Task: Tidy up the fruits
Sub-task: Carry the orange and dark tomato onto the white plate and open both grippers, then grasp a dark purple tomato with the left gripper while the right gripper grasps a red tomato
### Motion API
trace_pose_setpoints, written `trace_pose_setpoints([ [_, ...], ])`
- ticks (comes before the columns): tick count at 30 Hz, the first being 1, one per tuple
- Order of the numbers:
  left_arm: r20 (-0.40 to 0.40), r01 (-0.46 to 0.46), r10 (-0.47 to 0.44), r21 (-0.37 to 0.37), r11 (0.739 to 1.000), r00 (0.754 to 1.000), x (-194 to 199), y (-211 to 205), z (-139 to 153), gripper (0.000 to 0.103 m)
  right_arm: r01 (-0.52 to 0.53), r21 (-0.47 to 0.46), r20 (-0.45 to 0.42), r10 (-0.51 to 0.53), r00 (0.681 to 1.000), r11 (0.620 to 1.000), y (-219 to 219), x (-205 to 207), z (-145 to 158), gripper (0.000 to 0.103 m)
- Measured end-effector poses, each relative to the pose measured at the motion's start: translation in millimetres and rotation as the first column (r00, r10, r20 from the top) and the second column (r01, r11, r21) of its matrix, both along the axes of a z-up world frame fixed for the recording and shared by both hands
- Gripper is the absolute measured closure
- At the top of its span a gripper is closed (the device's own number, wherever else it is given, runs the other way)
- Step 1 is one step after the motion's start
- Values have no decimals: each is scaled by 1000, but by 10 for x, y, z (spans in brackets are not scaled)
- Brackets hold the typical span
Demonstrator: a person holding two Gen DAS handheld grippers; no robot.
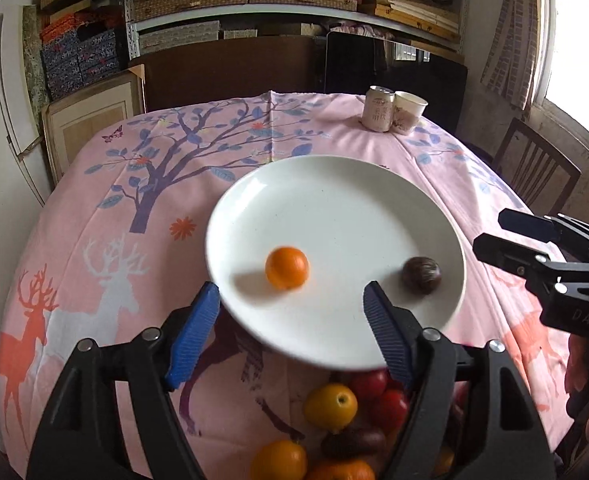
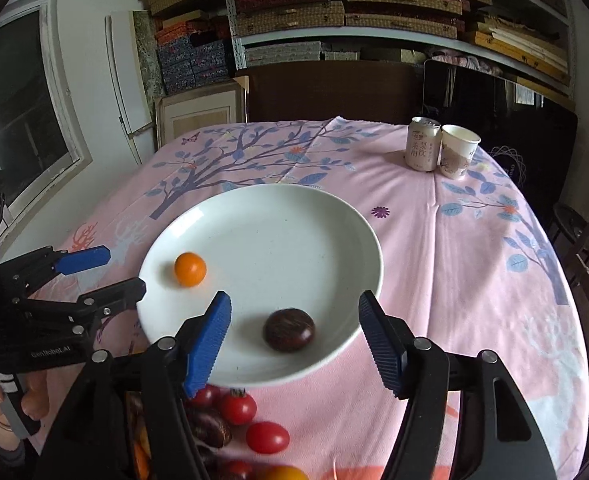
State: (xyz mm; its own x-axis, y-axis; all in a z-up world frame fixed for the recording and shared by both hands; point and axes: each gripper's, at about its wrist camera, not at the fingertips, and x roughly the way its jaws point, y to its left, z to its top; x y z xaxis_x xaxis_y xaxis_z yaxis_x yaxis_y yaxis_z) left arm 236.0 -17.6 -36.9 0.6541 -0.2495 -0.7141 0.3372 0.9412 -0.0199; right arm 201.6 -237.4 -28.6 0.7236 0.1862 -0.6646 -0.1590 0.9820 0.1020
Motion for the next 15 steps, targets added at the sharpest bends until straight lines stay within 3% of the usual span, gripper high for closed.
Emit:
trace_pose_setpoints([
  [9,-49,51,-48,53,997,998,-1108,483,-295,31,36,77,7,-36,999,996,-190,-1135,-283,36],
  [15,-42,79,-76,71,994,996,-1477,575,-442,34,5,-17,32,-4,999,1000,4,-1526,-358,36],
])
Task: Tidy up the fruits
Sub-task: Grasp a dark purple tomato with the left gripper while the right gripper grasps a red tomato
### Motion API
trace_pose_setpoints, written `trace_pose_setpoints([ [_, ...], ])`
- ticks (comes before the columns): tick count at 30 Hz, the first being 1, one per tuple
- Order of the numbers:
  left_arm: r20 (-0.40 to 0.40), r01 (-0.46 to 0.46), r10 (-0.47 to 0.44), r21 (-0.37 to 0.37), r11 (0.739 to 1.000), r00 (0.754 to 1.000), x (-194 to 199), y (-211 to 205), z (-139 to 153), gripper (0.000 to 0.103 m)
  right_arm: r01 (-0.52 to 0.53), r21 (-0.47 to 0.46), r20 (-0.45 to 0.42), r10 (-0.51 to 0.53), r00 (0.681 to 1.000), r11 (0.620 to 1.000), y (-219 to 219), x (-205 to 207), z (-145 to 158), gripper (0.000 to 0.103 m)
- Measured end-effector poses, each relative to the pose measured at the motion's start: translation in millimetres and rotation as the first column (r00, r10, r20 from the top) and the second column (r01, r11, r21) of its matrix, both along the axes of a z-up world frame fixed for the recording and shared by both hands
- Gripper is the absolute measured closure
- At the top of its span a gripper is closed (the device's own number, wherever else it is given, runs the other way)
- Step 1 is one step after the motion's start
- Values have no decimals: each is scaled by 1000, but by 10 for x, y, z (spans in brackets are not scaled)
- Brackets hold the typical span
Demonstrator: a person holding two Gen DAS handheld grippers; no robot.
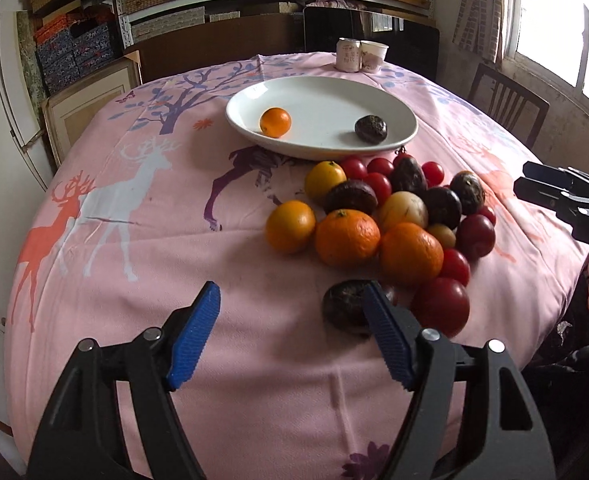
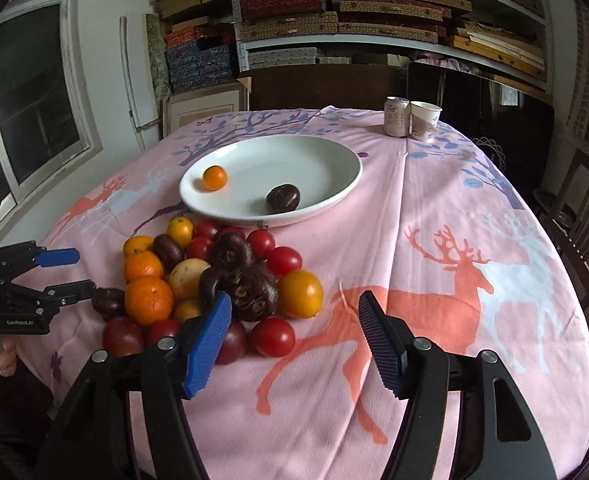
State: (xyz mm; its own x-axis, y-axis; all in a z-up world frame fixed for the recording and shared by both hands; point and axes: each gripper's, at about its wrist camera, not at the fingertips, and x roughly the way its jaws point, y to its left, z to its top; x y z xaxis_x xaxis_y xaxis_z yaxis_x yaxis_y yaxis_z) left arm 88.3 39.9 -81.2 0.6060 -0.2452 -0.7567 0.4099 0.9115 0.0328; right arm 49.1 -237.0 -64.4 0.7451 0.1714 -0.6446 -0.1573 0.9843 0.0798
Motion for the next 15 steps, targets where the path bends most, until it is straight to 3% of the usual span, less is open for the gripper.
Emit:
trace_pose_setpoints([
  [5,-46,78,-82,-71,994,996,-44,-99,-70,41,-1,-4,10,1,1000,1000,44,-120,39,36],
  [8,-26,100,-101,-29,995,995,-97,-180,-92,43,14,0,1,-14,1000,1000,2,-154,48,36],
  [11,-64,119,-123,-62,991,990,-63,-199,-156,43,25,-14,-5,-25,1000,1000,-23,-182,30,36],
  [14,-60,134,-137,-48,990,989,-39,-245,-278,44,41,-8,-18,-41,999,999,-69,-173,-35,36],
  [15,-102,139,-146,-71,988,984,9,-239,-340,44,42,6,-25,-42,999,999,-89,-165,-58,36],
])
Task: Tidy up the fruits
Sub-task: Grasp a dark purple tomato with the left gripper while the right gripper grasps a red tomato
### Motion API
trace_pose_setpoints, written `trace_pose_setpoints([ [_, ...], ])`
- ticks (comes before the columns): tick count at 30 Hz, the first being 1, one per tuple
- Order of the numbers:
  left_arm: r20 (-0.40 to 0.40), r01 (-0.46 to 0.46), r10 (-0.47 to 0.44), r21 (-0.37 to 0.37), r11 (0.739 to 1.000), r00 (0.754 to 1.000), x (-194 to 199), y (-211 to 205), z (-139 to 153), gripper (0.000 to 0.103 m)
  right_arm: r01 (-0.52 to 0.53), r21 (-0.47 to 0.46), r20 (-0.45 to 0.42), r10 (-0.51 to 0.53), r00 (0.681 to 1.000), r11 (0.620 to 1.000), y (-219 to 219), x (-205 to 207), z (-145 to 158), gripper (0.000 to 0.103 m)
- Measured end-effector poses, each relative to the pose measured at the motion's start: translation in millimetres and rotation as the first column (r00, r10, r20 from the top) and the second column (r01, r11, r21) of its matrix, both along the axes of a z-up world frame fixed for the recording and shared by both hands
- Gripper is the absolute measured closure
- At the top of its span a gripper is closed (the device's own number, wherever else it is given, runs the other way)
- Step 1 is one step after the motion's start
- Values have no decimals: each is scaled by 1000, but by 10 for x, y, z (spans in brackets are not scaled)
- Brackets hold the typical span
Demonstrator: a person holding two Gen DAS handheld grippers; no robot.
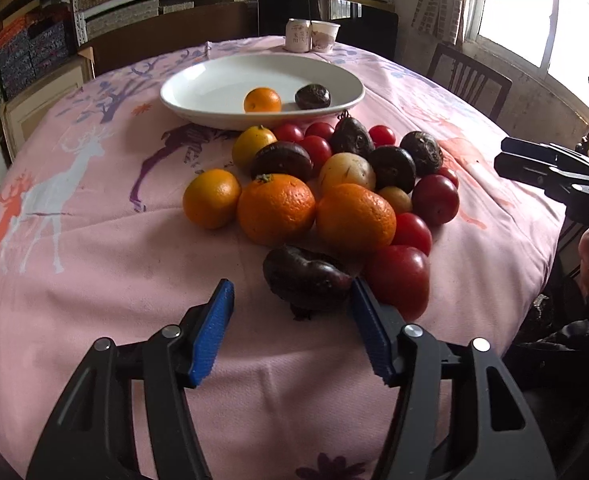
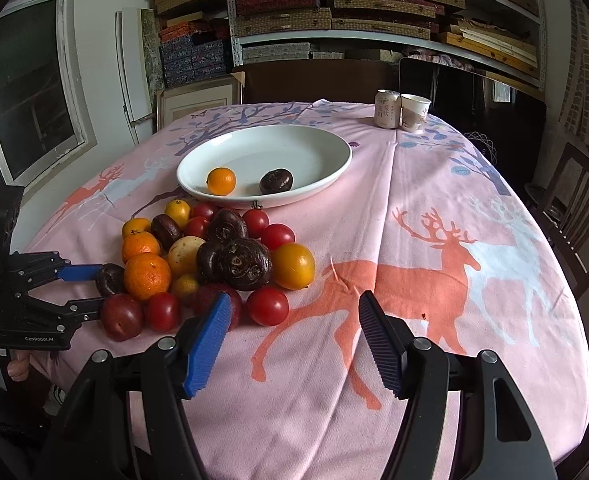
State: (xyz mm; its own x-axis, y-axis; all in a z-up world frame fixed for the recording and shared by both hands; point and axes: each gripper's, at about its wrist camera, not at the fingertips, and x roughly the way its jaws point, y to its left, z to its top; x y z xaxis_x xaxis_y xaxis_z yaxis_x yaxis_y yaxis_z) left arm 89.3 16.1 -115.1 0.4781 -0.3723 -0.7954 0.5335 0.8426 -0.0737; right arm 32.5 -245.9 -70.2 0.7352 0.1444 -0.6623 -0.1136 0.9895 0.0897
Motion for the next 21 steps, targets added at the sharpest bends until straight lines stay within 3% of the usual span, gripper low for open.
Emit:
trace_pose_setpoints([
  [5,54,-6,4,37,999,999,-72,-57,-13,44,-47,24,-34,48,998,999,41,6,-97,40],
  [6,54,-21,19,33,999,998,-69,-44,1,57,-59,24,-44,60,997,998,66,13,-116,44],
  [7,56,-29,27,34,999,998,-70,-29,18,62,-70,27,-52,71,996,997,92,21,-133,46],
  [10,95,-57,53,43,997,994,-103,24,90,63,-95,31,-66,97,993,995,170,44,-173,46],
  [12,100,-70,67,23,997,993,-92,87,130,71,-101,19,-67,102,993,995,210,73,-183,46],
  [16,93,-83,81,13,996,992,-39,132,152,71,-74,16,-76,75,994,997,175,140,-212,46],
  [19,91,-81,78,28,996,993,-11,87,133,65,-62,35,-90,65,994,997,129,156,-233,46],
  [21,96,-93,89,40,995,991,25,51,113,45,-63,37,-91,66,994,997,123,143,-235,46],
])
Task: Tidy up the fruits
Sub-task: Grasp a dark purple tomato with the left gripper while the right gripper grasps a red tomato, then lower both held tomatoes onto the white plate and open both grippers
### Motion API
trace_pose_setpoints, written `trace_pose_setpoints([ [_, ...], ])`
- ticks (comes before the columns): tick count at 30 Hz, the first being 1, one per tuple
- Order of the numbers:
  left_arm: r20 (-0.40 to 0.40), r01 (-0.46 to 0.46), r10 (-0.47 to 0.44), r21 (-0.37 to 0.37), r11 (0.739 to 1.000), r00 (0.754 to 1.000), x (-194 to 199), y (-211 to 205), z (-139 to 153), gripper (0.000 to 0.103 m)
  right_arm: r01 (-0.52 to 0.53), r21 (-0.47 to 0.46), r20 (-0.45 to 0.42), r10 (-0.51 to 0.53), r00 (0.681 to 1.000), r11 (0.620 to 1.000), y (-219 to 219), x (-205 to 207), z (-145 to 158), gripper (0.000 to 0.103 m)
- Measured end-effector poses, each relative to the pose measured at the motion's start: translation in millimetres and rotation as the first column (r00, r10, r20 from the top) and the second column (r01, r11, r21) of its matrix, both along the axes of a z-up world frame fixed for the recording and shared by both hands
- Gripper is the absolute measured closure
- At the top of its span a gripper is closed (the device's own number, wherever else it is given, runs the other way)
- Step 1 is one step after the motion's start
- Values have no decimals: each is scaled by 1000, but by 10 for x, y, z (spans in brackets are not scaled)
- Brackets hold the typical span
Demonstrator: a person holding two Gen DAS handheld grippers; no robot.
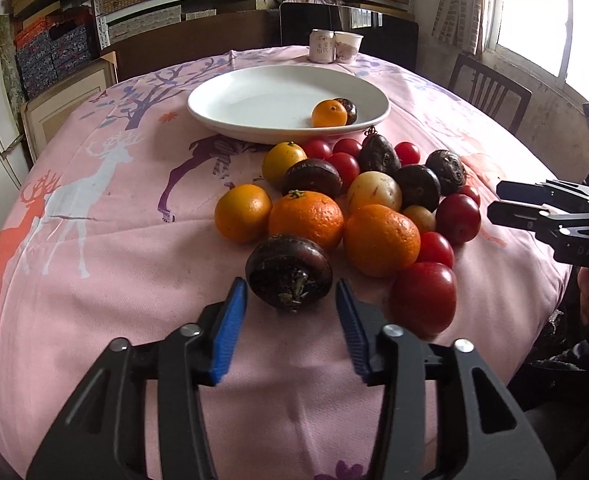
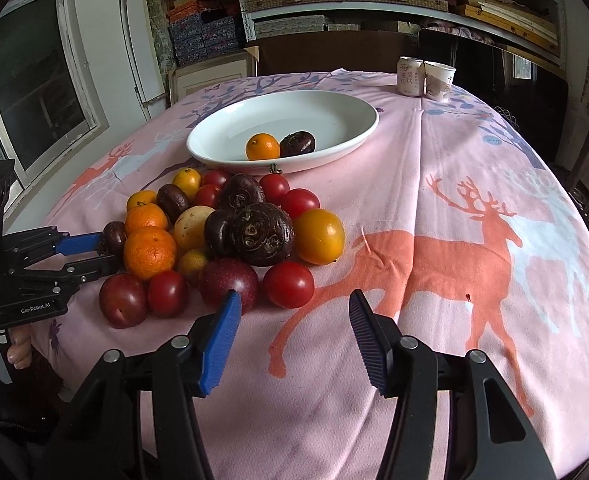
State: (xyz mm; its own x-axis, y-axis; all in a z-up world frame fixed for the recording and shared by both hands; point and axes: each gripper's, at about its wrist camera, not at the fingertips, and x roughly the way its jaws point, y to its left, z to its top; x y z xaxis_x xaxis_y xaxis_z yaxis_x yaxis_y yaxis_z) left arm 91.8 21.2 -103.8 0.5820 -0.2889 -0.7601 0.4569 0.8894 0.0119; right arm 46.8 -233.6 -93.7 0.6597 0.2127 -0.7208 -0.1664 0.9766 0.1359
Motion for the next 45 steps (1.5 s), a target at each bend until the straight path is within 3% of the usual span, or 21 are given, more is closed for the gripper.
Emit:
trace_pose_setpoints([
  [5,11,-23,23,9,1000,1000,108,-61,-50,45,-4,-3,-2,4,1000,1000,-9,-28,0,46],
  [7,-24,-31,32,22,999,999,155,-78,-135,56,-3,-7,1,3,1000,1000,-17,-37,5,46],
  [14,36,-37,39,-41,998,999,-98,113,138,58,-35,-22,-7,35,999,999,21,8,-74,47],
  [18,24,-62,64,-58,996,998,-141,240,227,58,-17,-77,-38,14,999,997,36,120,-162,66],
  [25,-4,-80,80,-67,995,997,-158,305,165,58,-61,-100,-31,58,998,993,142,239,-159,66],
  [28,-1,-77,77,-69,995,997,-164,279,163,58,-60,-75,-48,57,997,995,129,320,-168,67],
  [30,0,-75,75,-64,995,997,-165,265,157,58,-72,-64,-41,69,997,995,140,316,-164,74],
  [35,-1,-85,85,-75,994,996,-144,291,195,58,-51,17,-21,51,998,999,33,236,-116,74],
  [40,21,-70,72,-88,994,997,-102,253,304,58,-73,76,36,70,997,994,-99,141,154,74],
  [45,40,-48,52,-106,993,998,238,82,449,58,-73,125,70,64,995,989,-250,531,490,74],
])
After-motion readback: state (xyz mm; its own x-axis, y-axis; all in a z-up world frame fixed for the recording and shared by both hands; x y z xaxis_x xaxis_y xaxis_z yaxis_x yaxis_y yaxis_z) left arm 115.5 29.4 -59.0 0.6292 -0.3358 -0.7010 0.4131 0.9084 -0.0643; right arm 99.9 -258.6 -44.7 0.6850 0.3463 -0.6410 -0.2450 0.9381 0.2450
